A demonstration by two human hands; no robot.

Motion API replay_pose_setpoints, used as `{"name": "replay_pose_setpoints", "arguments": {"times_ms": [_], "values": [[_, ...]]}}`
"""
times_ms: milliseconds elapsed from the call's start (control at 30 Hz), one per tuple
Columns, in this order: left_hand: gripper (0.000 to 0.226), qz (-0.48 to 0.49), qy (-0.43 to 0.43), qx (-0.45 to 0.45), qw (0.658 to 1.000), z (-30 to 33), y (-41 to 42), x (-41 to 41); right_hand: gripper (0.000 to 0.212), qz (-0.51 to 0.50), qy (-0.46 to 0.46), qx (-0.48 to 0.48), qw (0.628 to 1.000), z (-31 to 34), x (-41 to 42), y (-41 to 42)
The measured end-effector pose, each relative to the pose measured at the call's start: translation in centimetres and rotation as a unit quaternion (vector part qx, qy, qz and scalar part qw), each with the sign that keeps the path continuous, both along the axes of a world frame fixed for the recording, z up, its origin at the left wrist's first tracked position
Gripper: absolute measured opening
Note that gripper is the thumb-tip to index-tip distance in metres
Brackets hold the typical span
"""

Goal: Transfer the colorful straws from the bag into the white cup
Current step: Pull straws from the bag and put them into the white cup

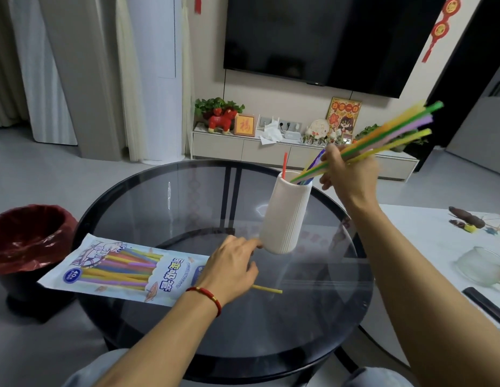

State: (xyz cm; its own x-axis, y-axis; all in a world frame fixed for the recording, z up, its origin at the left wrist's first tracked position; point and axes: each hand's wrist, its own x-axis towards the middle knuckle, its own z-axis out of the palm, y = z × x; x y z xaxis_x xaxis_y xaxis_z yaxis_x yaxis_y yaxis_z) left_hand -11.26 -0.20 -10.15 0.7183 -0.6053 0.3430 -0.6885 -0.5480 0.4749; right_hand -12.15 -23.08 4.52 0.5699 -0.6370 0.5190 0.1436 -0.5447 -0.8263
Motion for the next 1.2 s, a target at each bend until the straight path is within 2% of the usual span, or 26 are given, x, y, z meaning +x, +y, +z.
{"name": "replay_pose_setpoints", "arguments": {"times_ms": [133,233,400,533,633,667,700,767,833,900,967,1133,1200], "values": [[0.039,0.004,0.003,0.011,1.000,-0.2,0.2,0.3,0.031,0.003,0.159,-0.081,0.984,1.5,1.8,0.4],[0.041,0.008,0.011,0.011,1.000,-0.1,0.3,0.4,0.043,0.010,0.208,-0.115,0.971,2.3,2.4,0.6],[0.048,0.013,0.016,0.000,1.000,0.3,1.0,0.8,0.038,0.041,0.203,-0.097,0.973,2.9,2.3,0.4],[0.048,0.020,0.020,-0.005,1.000,0.4,1.5,0.9,0.066,0.025,0.176,-0.100,0.979,2.6,2.1,0.3],[0.048,0.026,0.026,0.010,0.999,0.3,2.0,1.3,0.074,-0.018,0.111,-0.159,0.981,2.1,1.7,0.6],[0.049,0.025,0.029,0.020,0.999,0.3,2.2,1.6,0.071,-0.020,0.121,-0.203,0.972,1.8,1.5,0.9],[0.055,0.021,0.034,0.038,0.998,0.3,2.5,1.7,0.067,-0.004,0.157,-0.249,0.956,1.4,1.4,1.1],[0.083,0.006,0.045,0.113,0.993,0.2,3.3,2.2,0.063,0.057,0.229,-0.295,0.926,0.6,0.9,1.4],[0.119,-0.009,0.068,0.227,0.971,-0.1,4.4,2.5,0.061,0.083,0.183,-0.283,0.938,0.2,0.2,1.8],[0.139,-0.013,0.099,0.315,0.944,-0.8,5.8,2.9,0.061,0.036,0.080,-0.294,0.952,0.2,-0.6,2.0],[0.145,-0.018,0.117,0.356,0.927,-1.4,6.8,3.2,0.062,0.009,0.048,-0.320,0.946,-0.1,-0.9,2.1],[0.139,-0.040,0.118,0.362,0.924,-1.1,7.1,3.5,0.052,0.046,0.145,-0.299,0.942,-0.8,-0.5,1.9],[0.138,-0.041,0.106,0.361,0.925,-0.9,6.9,3.4,0.047,0.030,0.136,-0.322,0.936,-0.9,-0.6,1.9]]}}
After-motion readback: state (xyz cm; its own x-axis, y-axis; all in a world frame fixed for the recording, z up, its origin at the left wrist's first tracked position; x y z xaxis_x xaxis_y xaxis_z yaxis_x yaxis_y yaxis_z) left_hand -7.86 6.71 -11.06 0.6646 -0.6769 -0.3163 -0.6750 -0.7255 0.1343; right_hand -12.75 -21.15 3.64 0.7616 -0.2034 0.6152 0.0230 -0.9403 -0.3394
